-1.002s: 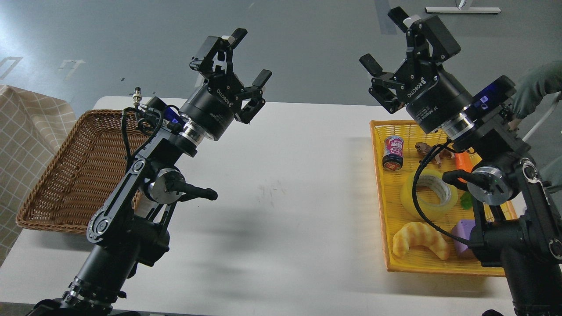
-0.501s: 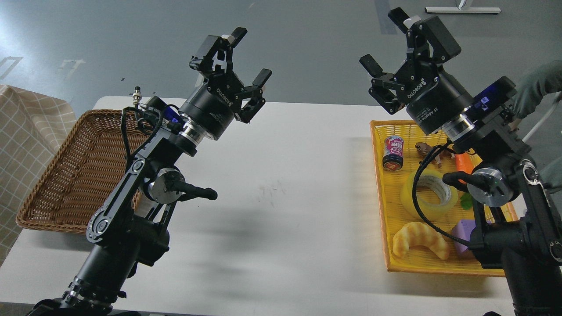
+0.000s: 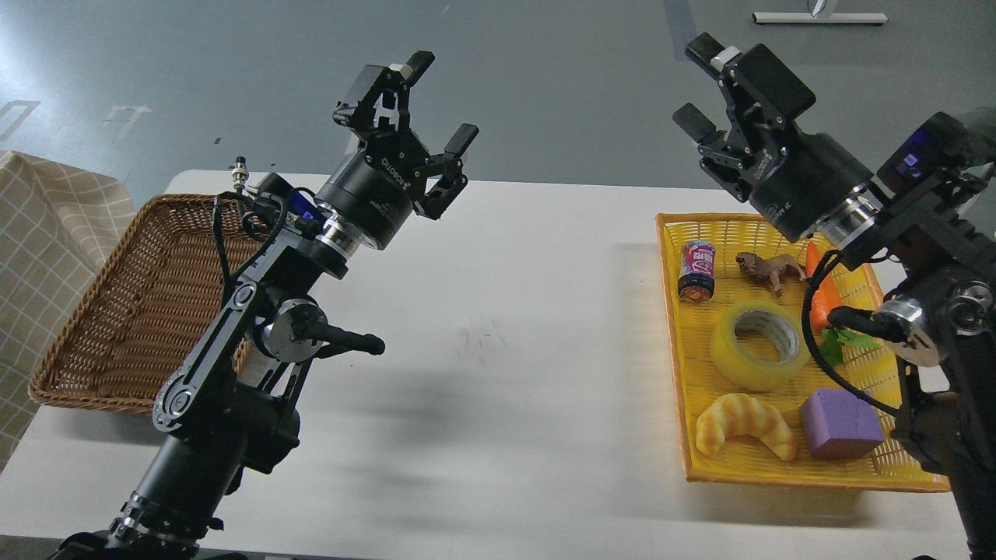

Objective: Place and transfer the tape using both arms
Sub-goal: 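Swing the right arm out toward the side of the yellow tray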

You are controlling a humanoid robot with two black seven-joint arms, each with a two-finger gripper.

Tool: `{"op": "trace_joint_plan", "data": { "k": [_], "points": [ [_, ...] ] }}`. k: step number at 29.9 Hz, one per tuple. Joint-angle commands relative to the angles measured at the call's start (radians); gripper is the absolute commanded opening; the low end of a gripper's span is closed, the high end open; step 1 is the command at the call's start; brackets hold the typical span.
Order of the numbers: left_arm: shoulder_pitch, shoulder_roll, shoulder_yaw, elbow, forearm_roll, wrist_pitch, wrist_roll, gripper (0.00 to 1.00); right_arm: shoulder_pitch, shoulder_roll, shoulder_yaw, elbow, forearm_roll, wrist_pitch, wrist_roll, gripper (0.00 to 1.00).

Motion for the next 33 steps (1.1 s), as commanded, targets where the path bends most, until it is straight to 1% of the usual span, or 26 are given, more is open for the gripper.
{"op": "trace_joint_plan", "data": {
  "k": [1, 2, 3, 5, 6, 8, 11, 18, 20, 22, 25, 26, 28, 30, 33],
  "points": [
    [0.002, 0.0, 0.0, 0.0, 0.0, 0.001, -0.001, 0.98, -0.002, -0.13, -0.013, -0.006, -0.084, -0.001, -0.019, 0.99],
    [0.002, 0.0, 0.0, 0.002, 0.002, 0.001, -0.001, 0.98, -0.008, -0.186, -0.026, -0.008, -0.136, -0.001, -0.034, 0.99],
    [0.002, 0.0, 0.0, 0.002, 0.0, 0.001, -0.001, 0.98, -0.013, -0.216, -0.036, -0.008, -0.159, -0.001, -0.042, 0.99],
    [0.002, 0.0, 0.0, 0.005, 0.0, 0.001, -0.001, 0.98, -0.014, -0.315, -0.071, -0.011, -0.201, -0.001, -0.06, 0.99],
    [0.002, 0.0, 0.0, 0.005, 0.0, 0.001, -0.001, 0.98, -0.014, -0.316, -0.071, -0.011, -0.201, -0.001, -0.06, 0.99],
    [0.002, 0.0, 0.001, 0.006, 0.002, 0.001, -0.001, 0.98, -0.019, -0.377, -0.094, -0.03, -0.202, -0.001, -0.06, 0.99],
    [0.002, 0.0, 0.001, 0.006, 0.002, 0.001, 0.001, 0.98, -0.019, -0.423, -0.097, -0.057, -0.199, -0.001, -0.051, 0.99],
    [0.004, 0.0, 0.001, 0.008, 0.002, 0.001, 0.001, 0.98, -0.046, -0.445, -0.097, -0.064, -0.196, -0.001, -0.042, 0.99],
    [0.004, 0.0, 0.001, 0.008, 0.002, 0.001, 0.001, 0.98, -0.068, -0.48, -0.102, -0.061, -0.208, -0.001, -0.042, 0.99],
    [0.004, 0.0, 0.0, 0.008, 0.002, 0.001, 0.001, 0.98, -0.08, -0.547, -0.109, -0.057, -0.238, -0.001, -0.042, 0.99],
    [0.004, 0.0, 0.0, 0.008, 0.0, 0.001, -0.001, 0.98, -0.072, -0.551, -0.1, -0.047, -0.23, -0.001, -0.041, 1.0],
    [0.004, 0.0, 0.0, 0.008, 0.0, 0.001, -0.001, 0.98, -0.072, -0.547, -0.097, -0.041, -0.228, -0.001, -0.036, 1.0],
    [0.004, 0.0, 0.0, 0.008, 0.0, 0.0, -0.001, 0.98, -0.08, -0.549, -0.085, 0.034, -0.219, -0.001, -0.005, 1.0],
    [0.004, 0.0, 0.0, 0.008, 0.0, -0.002, -0.001, 0.98, -0.083, -0.558, -0.048, 0.035, -0.209, -0.001, 0.015, 1.0],
    [0.004, 0.0, -0.002, 0.008, 0.0, -0.003, -0.001, 0.98, -0.085, -0.552, -0.024, 0.006, -0.183, -0.001, 0.022, 1.0]
  ]
}}
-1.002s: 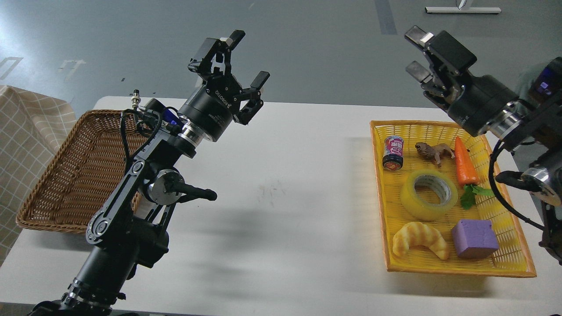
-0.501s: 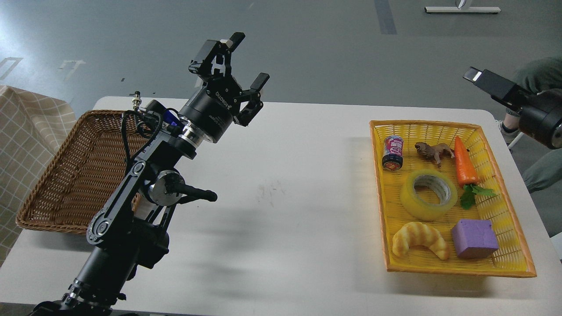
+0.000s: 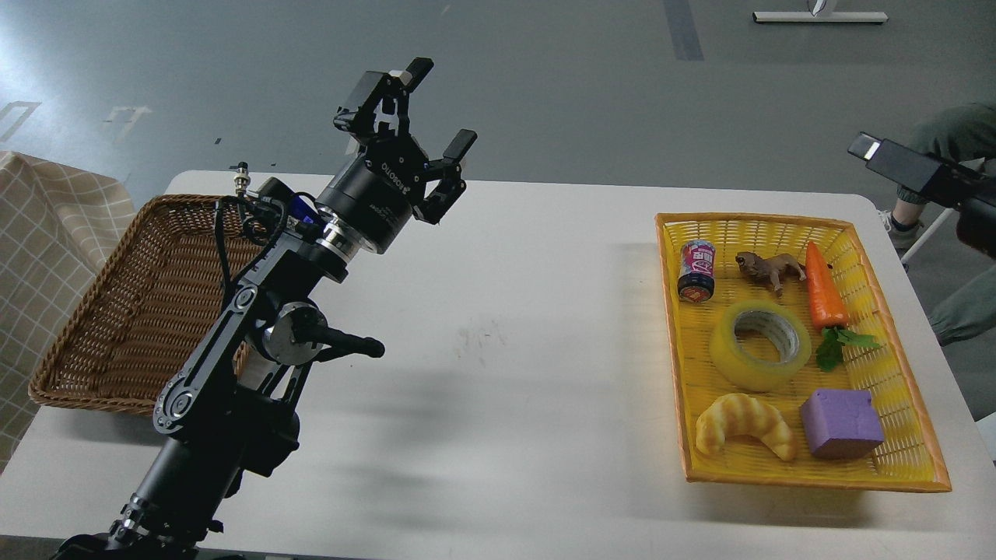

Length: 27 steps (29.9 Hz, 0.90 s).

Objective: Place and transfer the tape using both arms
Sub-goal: 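Swing the right arm out toward the side of the yellow tray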

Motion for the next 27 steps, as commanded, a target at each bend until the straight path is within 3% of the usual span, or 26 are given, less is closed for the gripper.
{"op": "trace_joint_plan", "data": {
  "k": [1, 13, 17, 27],
  "points": [
    [0.0, 0.0, -0.001, 0.0, -0.001, -0.002, -0.002, 0.98, -0.004, 0.004, 0.024, -0.023, 0.024, 0.0, 0.011, 1.0],
    [-0.002, 0.0, -0.029, -0.002, -0.049, 0.001, 0.002, 0.98, -0.125, 0.001, 0.067, 0.052, 0.035, 0.0, -0.006, 0.99],
    [0.002, 0.0, -0.032, -0.002, -0.049, 0.0, 0.002, 0.98, -0.167, -0.023, 0.047, 0.046, 0.011, 0.0, -0.073, 1.0],
    [0.002, 0.0, -0.018, -0.002, -0.047, 0.003, 0.006, 0.98, -0.19, -0.022, 0.034, 0.06, 0.003, 0.0, -0.076, 1.0]
  ]
}}
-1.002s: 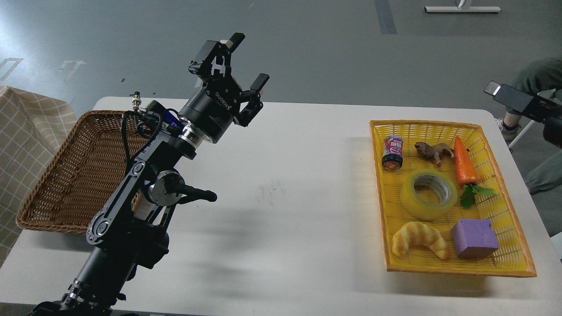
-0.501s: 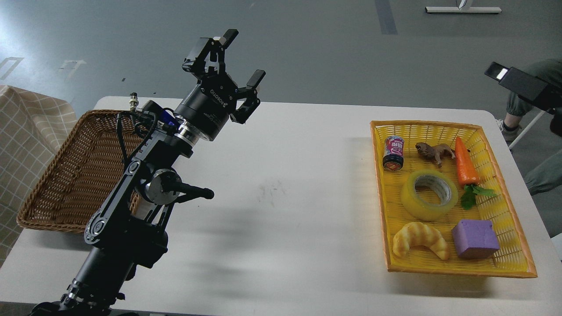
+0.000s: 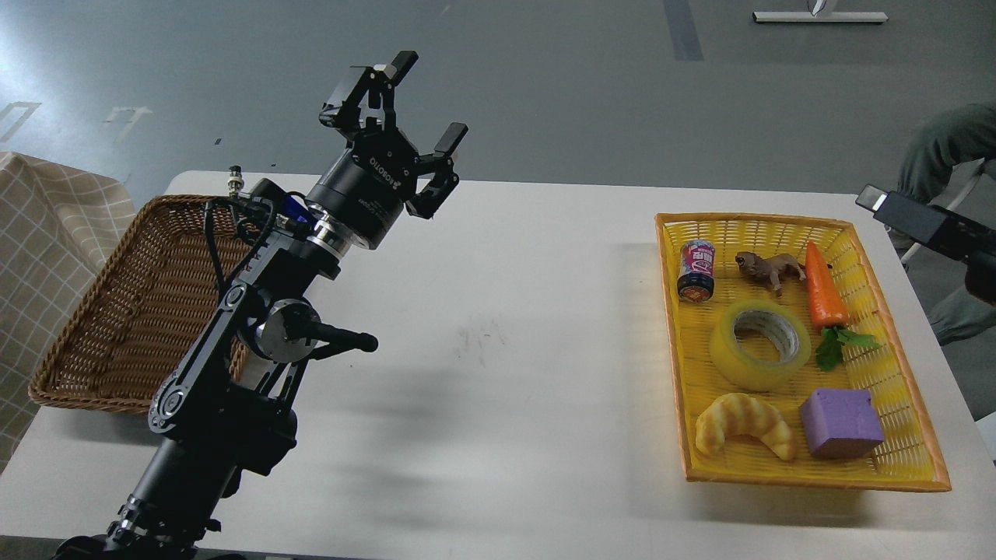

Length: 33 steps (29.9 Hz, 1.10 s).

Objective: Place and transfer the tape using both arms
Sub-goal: 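Swing the right arm out toward the side of the yellow tray, then lower the right gripper onto the tape roll in the yellow tray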

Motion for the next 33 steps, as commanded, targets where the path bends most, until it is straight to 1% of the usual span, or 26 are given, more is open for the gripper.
{"op": "trace_joint_plan", "data": {
  "k": [1, 6, 8, 10, 12, 16, 20, 22, 27, 29, 33],
  "points": [
    [0.001, 0.0, 0.004, 0.0, 0.001, 0.002, 0.001, 0.98, -0.009, -0.003, 0.0, -0.002, -0.015, 0.0, 0.0, 1.0],
    [0.007, 0.0, 0.001, -0.002, 0.004, 0.003, 0.001, 0.98, -0.032, 0.014, -0.001, -0.002, -0.161, 0.0, -0.009, 1.0],
    [0.011, 0.0, 0.001, -0.003, 0.004, 0.002, 0.0, 0.98, -0.04, 0.04, -0.003, -0.007, -0.236, 0.0, -0.028, 1.0],
    [0.015, 0.0, 0.001, -0.005, 0.004, 0.002, 0.0, 0.98, -0.04, 0.057, -0.003, -0.007, -0.261, 0.0, -0.031, 1.0],
    [0.015, 0.0, 0.001, -0.005, 0.004, 0.002, 0.0, 0.98, -0.04, 0.061, -0.012, -0.008, -0.268, 0.0, -0.034, 1.0],
    [0.016, 0.0, 0.003, -0.006, 0.004, 0.002, 0.0, 0.98, -0.033, 0.081, -0.069, -0.008, -0.275, 0.0, -0.058, 1.0],
    [0.022, 0.0, 0.003, -0.006, 0.004, 0.002, -0.002, 0.98, -0.035, 0.098, -0.072, -0.008, -0.278, 0.0, -0.069, 1.0],
    [0.024, 0.0, 0.001, -0.006, 0.004, 0.002, -0.002, 0.98, -0.032, 0.1, -0.072, -0.007, -0.278, 0.0, -0.094, 1.0],
    [0.03, 0.0, 0.003, -0.006, 0.004, 0.002, -0.002, 0.98, -0.036, 0.101, -0.084, -0.011, -0.276, 0.0, -0.123, 1.0],
    [0.03, 0.0, 0.003, -0.006, 0.004, 0.002, -0.002, 0.98, -0.036, 0.103, -0.087, -0.016, -0.273, 0.0, -0.124, 1.0],
    [0.03, 0.0, 0.003, -0.006, 0.002, 0.002, -0.002, 0.98, -0.033, 0.148, -0.084, -0.033, -0.276, 0.0, -0.123, 0.99]
  ]
}}
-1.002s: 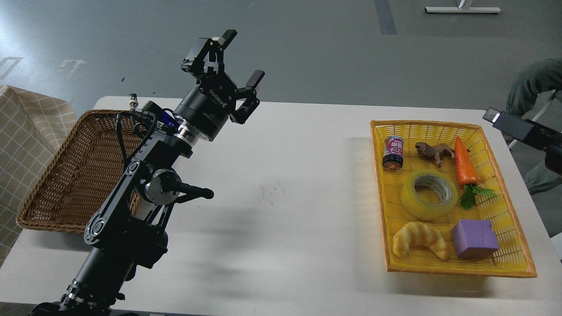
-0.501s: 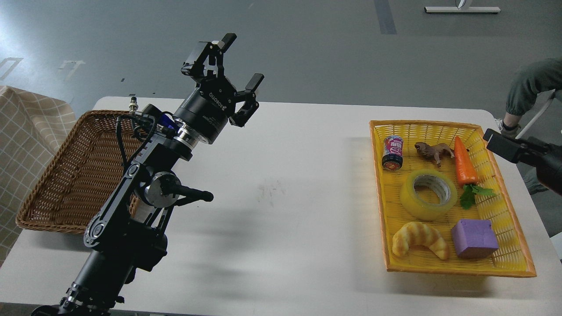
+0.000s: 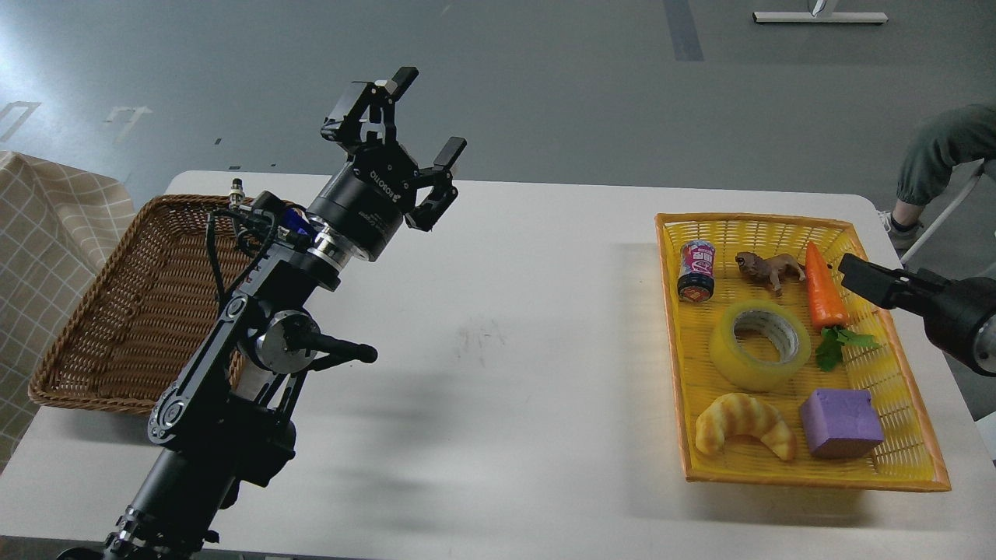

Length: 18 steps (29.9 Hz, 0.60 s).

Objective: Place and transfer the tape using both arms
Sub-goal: 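Lower the right gripper onto the tape roll in the yellow tray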

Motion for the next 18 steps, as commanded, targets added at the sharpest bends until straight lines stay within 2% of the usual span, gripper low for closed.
{"op": "trace_joint_plan", "data": {
  "k": [1, 5, 7, 9, 15, 17, 18],
  "points": [
    [0.0, 0.0, 0.0, 0.0, -0.001, 0.0, 0.0, 0.98, 0.003, 0.038, 0.002, -0.013, -0.004, 0.0, 0.0, 0.99],
    [0.0, 0.0, 0.0, 0.0, -0.001, 0.0, 0.001, 0.98, -0.003, 0.062, 0.006, -0.004, -0.006, 0.0, -0.009, 0.99],
    [0.0, 0.0, 0.0, 0.0, -0.001, 0.0, 0.005, 0.98, -0.002, 0.071, 0.005, -0.005, -0.007, 0.0, -0.034, 0.99],
    [0.0, 0.0, -0.001, 0.0, -0.001, 0.0, 0.005, 0.98, -0.007, 0.071, 0.003, -0.008, -0.007, 0.0, -0.078, 0.99],
    [0.005, 0.0, -0.004, 0.0, -0.001, 0.0, 0.005, 0.98, 0.001, 0.073, -0.006, -0.03, -0.039, 0.0, -0.089, 0.98],
    [0.005, 0.0, -0.001, 0.0, -0.001, -0.011, -0.002, 0.98, 0.01, 0.087, -0.033, -0.068, -0.069, 0.0, -0.089, 0.91],
    [0.005, 0.0, -0.001, 0.0, -0.001, -0.011, -0.002, 0.98, 0.01, 0.087, -0.033, -0.068, -0.069, 0.0, -0.089, 0.91]
  ]
}}
